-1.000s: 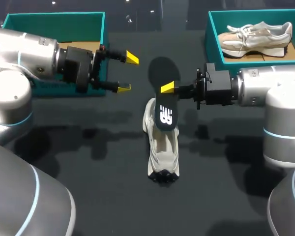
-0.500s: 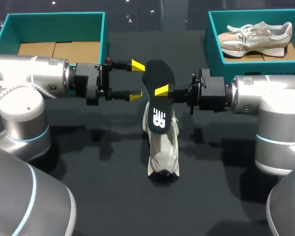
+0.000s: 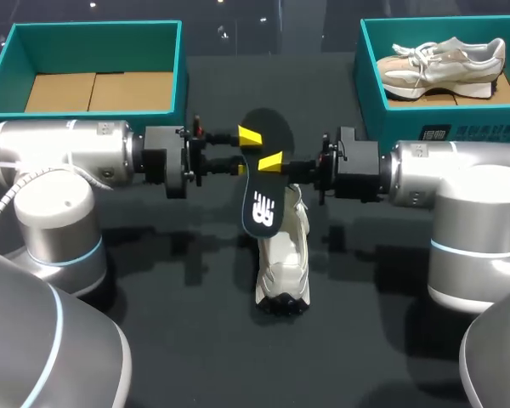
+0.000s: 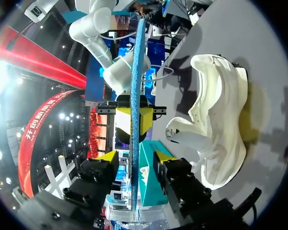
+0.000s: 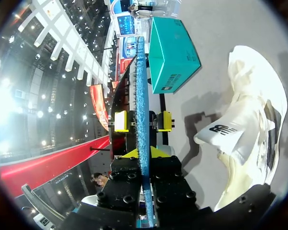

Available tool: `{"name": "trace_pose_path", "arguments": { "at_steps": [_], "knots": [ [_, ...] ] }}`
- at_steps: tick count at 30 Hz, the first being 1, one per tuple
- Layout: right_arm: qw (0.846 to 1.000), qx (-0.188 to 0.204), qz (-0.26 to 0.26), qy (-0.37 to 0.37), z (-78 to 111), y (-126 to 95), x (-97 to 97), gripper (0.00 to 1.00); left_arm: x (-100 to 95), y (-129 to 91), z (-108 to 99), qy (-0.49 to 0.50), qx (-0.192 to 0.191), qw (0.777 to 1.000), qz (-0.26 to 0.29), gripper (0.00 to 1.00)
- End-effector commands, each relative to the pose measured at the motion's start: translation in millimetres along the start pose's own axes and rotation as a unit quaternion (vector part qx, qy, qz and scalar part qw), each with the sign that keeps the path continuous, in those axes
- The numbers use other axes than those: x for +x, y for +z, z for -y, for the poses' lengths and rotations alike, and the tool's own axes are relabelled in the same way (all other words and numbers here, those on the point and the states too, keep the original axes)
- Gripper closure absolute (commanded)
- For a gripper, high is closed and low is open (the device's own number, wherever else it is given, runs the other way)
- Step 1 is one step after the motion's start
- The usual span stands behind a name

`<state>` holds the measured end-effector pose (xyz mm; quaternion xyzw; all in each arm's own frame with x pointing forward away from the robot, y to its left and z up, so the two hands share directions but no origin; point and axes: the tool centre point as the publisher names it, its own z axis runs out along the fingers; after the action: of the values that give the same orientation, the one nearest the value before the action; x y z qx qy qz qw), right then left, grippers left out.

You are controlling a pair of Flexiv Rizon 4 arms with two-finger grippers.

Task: Take the shoe out of the shoebox, open the shoe tongue, remove and reinsert the insole, then place the shoe into the shoebox

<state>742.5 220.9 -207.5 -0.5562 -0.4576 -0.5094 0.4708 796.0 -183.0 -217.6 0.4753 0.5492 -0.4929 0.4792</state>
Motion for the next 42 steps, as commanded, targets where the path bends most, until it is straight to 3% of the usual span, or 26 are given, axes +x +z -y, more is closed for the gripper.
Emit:
{"name": "trace_pose_path", "arguments": {
  "at_steps": [1,18,21,23,24,33,34,35,36,37,42],
  "knots": [
    [1.000,-0.001,0.003,0.001,0.7,6.1,-0.3,1.00,2.2,5.4,0.2,0.003,-0.004,1.000,0.001,0.56],
    [1.000,-0.001,0.004,0.014,-0.7,11.4,-4.4,1.00,4.0,14.4,2.7,0.014,0.001,1.000,0.001,0.69],
    [1.000,0.000,0.003,0.015,-1.1,11.2,-4.6,1.00,3.6,15.7,3.6,0.017,0.002,1.000,0.001,0.77],
    [1.000,0.000,0.003,0.015,-1.2,10.8,-4.3,1.00,3.2,16.4,3.7,0.018,0.002,1.000,0.001,0.88],
    [1.000,0.001,0.003,0.015,-1.1,10.6,-4.1,1.00,3.0,16.8,3.8,0.019,0.001,1.000,0.001,1.00],
    [1.000,-0.001,-0.003,0.019,-0.3,6.0,-6.3,1.00,3.6,16.5,8.4,0.023,0.006,1.000,0.001,1.00],
    [1.000,0.000,-0.004,0.019,-0.1,4.9,-6.3,0.97,3.3,15.5,9.0,0.023,0.005,1.000,0.001,1.00],
    [1.000,-0.001,-0.004,0.017,0.2,3.5,-6.3,0.69,3.0,14.1,9.7,0.023,0.005,1.000,0.001,1.00],
    [1.000,-0.001,-0.005,0.015,0.7,1.2,-6.0,0.52,2.4,12.0,10.4,0.024,0.004,1.000,0.001,1.00],
    [1.000,-0.002,-0.005,0.011,1.4,-2.0,-5.8,0.00,1.9,9.6,11.1,0.024,0.001,1.000,0.000,1.00],
    [1.000,-0.013,0.003,-0.022,6.6,-26.1,-2.7,0.00,0.1,-7.0,15.5,0.020,-0.008,1.000,-0.010,1.00]
  ]
}}
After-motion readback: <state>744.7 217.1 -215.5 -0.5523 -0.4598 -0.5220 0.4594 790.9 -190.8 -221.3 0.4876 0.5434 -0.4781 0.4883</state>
